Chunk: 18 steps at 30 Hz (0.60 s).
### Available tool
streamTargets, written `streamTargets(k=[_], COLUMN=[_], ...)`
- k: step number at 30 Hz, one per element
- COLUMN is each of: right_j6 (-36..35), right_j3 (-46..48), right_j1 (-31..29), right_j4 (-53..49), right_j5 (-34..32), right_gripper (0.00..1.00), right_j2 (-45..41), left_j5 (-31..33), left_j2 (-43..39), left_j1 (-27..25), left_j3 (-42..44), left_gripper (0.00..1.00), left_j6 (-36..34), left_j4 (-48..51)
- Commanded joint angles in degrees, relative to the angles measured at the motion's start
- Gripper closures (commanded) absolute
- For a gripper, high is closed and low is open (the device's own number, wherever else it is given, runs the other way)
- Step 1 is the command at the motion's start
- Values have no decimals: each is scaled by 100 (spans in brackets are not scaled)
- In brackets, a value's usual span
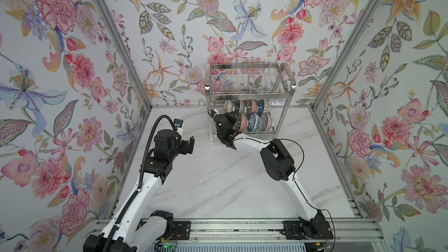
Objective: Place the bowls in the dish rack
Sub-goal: 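Lower the green geometric bowl into the upper rack tier with the right gripper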
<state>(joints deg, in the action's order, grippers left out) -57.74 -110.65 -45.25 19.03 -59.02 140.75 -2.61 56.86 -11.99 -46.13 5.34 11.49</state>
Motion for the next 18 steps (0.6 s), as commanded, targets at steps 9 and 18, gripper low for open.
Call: streamTargets(k=[9, 18], right_j6=[-98, -14], right_j3=[-235, -165], right_j1=[-61, -114], right_j4=[145, 53], right_j5=[-35, 55], right_gripper=[98, 85], right_j2=[145, 61], left_j5=[-67, -97], left_j2=[-79, -73], left_j1=[74, 100], left_j3=[69, 69], left_gripper=[1, 1], left_j6=[63, 66], left_j4=[-41, -41])
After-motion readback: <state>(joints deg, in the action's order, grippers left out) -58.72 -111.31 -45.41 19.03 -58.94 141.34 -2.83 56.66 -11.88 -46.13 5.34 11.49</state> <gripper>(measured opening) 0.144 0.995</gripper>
